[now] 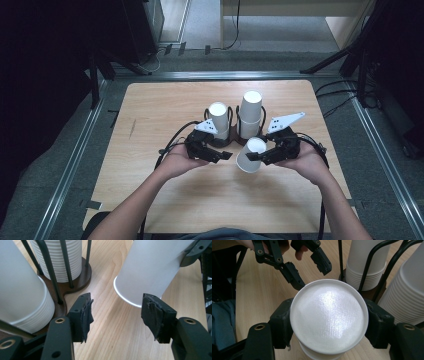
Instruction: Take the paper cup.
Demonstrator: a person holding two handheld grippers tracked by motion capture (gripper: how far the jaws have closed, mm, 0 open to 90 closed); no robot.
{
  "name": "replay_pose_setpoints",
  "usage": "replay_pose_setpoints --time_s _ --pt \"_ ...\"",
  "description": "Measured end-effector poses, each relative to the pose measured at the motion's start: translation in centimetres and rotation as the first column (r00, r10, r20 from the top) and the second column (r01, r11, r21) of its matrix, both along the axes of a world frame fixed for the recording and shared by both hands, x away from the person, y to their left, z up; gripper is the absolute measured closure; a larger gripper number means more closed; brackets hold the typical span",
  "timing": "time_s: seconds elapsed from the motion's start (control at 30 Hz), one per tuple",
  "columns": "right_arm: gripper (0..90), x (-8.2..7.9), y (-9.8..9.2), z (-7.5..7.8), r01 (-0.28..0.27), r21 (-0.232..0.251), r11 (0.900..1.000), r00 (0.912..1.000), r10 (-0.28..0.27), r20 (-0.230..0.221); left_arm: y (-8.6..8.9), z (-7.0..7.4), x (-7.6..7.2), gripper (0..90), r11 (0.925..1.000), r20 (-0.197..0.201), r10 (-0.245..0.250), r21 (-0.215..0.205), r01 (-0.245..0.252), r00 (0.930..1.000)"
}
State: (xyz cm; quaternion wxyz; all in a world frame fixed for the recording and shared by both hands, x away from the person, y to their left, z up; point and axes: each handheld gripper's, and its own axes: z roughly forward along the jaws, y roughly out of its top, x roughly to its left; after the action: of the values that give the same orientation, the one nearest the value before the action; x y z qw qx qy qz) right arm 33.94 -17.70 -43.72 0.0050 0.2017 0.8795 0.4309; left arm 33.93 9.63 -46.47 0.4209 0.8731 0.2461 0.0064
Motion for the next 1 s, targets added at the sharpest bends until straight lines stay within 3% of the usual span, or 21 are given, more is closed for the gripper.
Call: replay_pose_setpoints --time_s 0.17,0.3,0.5,0.67,0.77,1.0 --pt "33.7 -0.3 0.4 -0.4 -0.022 0.01 1.0 0.9997 0.022 -0.005 0.2 -0.4 -0.3 39.0 0.999 -0.016 -0.039 0.021 0.039 0.9991" --pt "33.6 -0.2 0.4 -0.7 -0.023 0.014 1.0 0.9997 0.023 -0.012 0.6 -0.3 -0.3 39.1 0.9978 -0.032 -0.066 -0.002 0.066 0.9973" --pt "33.6 0.0 0.7 -1.0 -0.031 0.02 0.999 0.9993 0.032 -0.019 0.8 -0.6 -0.5 35.8 0.9988 -0.03 -0.048 0.01 0.049 0.9984" --pt "33.6 0.1 1.1 -1.0 -0.033 0.029 0.999 0.9991 0.033 -0.027 0.9 -0.3 -0.5 34.8 0.9983 -0.044 -0.058 -0.014 0.057 0.9974" --pt "33.6 0.0 1.4 -0.8 -0.045 0.041 0.998 0.9985 0.046 -0.031 1.4 0.0 -0.6 26.6 0.9961 -0.042 -0.08 -0.042 0.078 0.9959" --pt "33.5 0.2 1.8 -0.6 -0.055 0.064 0.996 0.9978 0.057 -0.033 1.5 0.0 -0.8 18.1 0.9929 -0.059 -0.111 -0.049 0.109 0.992"
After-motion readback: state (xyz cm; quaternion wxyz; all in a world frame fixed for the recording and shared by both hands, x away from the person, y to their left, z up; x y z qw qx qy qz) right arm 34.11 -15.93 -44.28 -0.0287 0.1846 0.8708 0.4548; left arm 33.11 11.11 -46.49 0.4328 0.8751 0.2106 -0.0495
